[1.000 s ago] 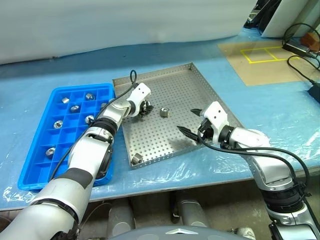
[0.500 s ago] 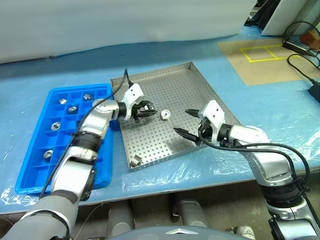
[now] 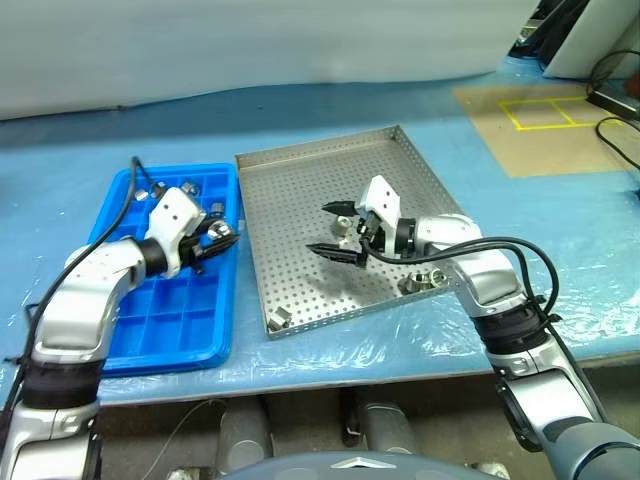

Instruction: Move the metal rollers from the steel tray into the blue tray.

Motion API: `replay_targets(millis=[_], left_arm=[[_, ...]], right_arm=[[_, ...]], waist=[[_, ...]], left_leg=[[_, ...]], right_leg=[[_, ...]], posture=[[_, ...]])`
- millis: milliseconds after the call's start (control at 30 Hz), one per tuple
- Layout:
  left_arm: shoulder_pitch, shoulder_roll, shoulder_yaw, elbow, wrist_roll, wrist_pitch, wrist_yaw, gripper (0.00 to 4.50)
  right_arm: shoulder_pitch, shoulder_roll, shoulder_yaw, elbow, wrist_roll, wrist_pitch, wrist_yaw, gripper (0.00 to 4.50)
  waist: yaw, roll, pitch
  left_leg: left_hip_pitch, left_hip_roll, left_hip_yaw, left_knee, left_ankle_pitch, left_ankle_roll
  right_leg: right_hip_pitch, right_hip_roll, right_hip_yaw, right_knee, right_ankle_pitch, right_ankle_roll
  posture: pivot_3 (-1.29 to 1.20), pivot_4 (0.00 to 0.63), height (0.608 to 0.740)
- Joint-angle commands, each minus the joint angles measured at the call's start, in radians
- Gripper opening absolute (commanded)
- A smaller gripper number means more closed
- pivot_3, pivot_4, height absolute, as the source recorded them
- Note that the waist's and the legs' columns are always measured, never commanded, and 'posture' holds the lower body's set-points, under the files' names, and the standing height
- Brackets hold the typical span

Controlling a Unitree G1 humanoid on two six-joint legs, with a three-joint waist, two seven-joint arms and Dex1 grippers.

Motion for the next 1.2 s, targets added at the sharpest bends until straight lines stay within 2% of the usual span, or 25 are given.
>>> replay_targets(millis=[33,167,267,433,567,767,900,1200], left_arm=[[0.144,0.037,0.134,-0.153,-0.037,0.043,0.029,1.75],[0.331,0.021,0.304,-0.257,-0.059,0.071,0.083,1.75],[0.347,-0.035,0.355,-0.272,-0.046,0.092,0.206,1.75],[0.283,-0.118,0.273,-0.279,-0.022,0.080,0.355,1.75],[0.223,-0.142,0.189,-0.238,-0.016,0.069,0.396,1.75],[0.106,-0.147,0.124,-0.056,0.013,0.030,0.446,1.75],[0.047,-0.141,0.128,0.036,0.013,-0.001,0.460,1.75],[-0.013,-0.117,-0.005,0.154,0.065,-0.057,0.435,1.75]], right_arm=[[-0.056,0.030,0.035,0.061,-0.014,-0.068,0.055,4.32],[-0.121,0.080,0.070,0.160,-0.026,-0.131,0.121,4.32],[-0.158,0.116,0.087,0.238,-0.044,-0.188,0.161,4.32],[-0.206,0.170,0.092,0.367,-0.068,-0.282,0.208,4.32],[-0.216,0.186,0.084,0.416,-0.084,-0.325,0.217,4.32],[-0.169,0.158,0.064,0.386,-0.101,-0.321,0.185,4.32],[-0.128,0.130,0.051,0.333,-0.100,-0.294,0.155,4.32],[-0.081,0.109,0.036,0.274,-0.109,-0.263,0.094,4.32]], waist=[[0.016,0.000,0.000],[0.039,-0.001,0.001],[0.080,-0.001,0.001],[0.135,-0.001,0.001],[0.155,-0.001,0.001],[0.152,-0.001,0.001],[0.141,-0.001,0.001],[0.120,-0.001,0.001]], left_leg=[[0.000,0.000,0.000,0.000,0.000,0.000],[0.000,0.001,-0.001,0.000,-0.001,0.002],[0.000,0.001,-0.002,0.000,-0.001,0.002],[0.000,0.000,-0.003,0.001,-0.001,0.002],[-0.001,0.000,-0.004,0.001,-0.001,0.002],[-0.003,0.001,-0.003,0.002,-0.001,0.001],[-0.003,0.000,-0.003,0.005,-0.001,0.001],[-0.001,0.000,-0.004,0.009,0.000,0.000]], right_leg=[[0.000,0.000,0.000,0.000,0.000,0.000],[-0.001,0.000,-0.001,0.000,0.000,0.000],[0.000,0.000,-0.002,0.001,0.000,0.000],[0.002,-0.002,-0.002,0.001,0.000,0.000],[0.001,-0.001,-0.002,0.001,0.000,0.000],[-0.003,0.000,-0.001,0.005,0.000,0.000],[-0.003,0.000,0.000,0.009,-0.001,0.000],[-0.003,0.000,0.001,0.015,-0.001,0.000]], posture=[[0.24,0.150,0.740],[0.37,0.150,0.740],[0.42,0.150,0.740],[0.45,0.150,0.740],[0.43,0.150,0.740],[0.34,0.150,0.740],[0.31,0.150,0.740],[0.24,0.150,0.740]])
